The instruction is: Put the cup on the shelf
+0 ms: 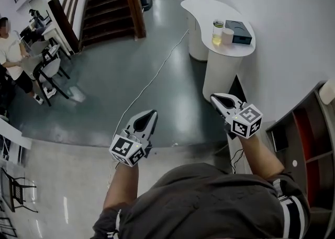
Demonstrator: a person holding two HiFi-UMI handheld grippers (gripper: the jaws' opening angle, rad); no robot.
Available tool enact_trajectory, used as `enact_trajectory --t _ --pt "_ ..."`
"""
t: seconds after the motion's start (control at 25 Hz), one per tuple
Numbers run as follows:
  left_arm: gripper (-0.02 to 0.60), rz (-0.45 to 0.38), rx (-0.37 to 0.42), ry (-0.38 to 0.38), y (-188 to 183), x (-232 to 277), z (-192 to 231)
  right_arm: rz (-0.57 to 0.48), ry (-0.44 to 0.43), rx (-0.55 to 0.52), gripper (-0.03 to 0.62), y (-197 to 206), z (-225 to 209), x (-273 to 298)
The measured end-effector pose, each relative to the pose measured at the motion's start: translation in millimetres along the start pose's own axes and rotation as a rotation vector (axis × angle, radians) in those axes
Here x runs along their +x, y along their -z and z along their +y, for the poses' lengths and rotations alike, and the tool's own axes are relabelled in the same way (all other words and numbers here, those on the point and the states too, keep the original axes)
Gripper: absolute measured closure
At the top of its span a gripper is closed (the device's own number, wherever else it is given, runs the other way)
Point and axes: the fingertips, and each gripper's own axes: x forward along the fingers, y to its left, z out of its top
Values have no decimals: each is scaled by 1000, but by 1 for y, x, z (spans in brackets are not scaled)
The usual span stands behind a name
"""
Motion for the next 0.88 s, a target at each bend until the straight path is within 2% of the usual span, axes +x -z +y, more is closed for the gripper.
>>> enact_trajectory --t 0.16,0.88 --pt "580 -1 -8 10 2 4 -3 0 12 20 603 6 -3 -6" --pt "580 8 -12 40 5 10 -17 26 26 -24 603 12 -4 -15"
